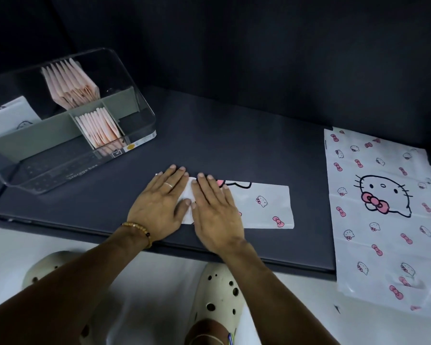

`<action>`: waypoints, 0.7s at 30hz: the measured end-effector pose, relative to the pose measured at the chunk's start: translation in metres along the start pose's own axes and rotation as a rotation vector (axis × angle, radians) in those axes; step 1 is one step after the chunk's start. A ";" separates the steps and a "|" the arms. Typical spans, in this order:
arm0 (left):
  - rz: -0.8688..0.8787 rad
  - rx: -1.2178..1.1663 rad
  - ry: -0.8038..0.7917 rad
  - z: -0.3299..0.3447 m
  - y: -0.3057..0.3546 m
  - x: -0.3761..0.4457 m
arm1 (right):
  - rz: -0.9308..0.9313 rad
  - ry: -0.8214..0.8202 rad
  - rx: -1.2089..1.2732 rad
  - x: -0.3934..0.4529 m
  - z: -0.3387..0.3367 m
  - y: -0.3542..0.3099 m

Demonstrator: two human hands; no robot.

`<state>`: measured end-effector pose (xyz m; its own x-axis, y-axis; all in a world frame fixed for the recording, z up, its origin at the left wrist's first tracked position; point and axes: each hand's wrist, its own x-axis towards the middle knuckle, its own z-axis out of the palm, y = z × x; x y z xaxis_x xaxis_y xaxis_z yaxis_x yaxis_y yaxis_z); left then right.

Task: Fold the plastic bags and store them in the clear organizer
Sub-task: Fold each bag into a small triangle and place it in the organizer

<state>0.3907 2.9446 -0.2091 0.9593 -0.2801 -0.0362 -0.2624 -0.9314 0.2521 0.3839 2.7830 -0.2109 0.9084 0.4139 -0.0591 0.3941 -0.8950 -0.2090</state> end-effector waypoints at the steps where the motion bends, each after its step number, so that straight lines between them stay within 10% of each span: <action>1: -0.001 0.002 0.000 0.000 -0.001 0.000 | -0.023 -0.009 -0.035 -0.002 -0.001 0.010; 12: -0.005 0.008 0.009 0.006 -0.004 0.000 | 0.123 -0.143 -0.186 -0.049 -0.031 0.146; 21: -0.035 -0.051 0.032 0.005 -0.002 0.001 | 0.093 0.190 -0.091 -0.050 -0.027 0.037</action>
<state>0.3916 2.9448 -0.2147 0.9709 -0.2390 -0.0147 -0.2237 -0.9274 0.2998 0.3562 2.7248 -0.1897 0.9481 0.2974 0.1127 0.3102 -0.9428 -0.1222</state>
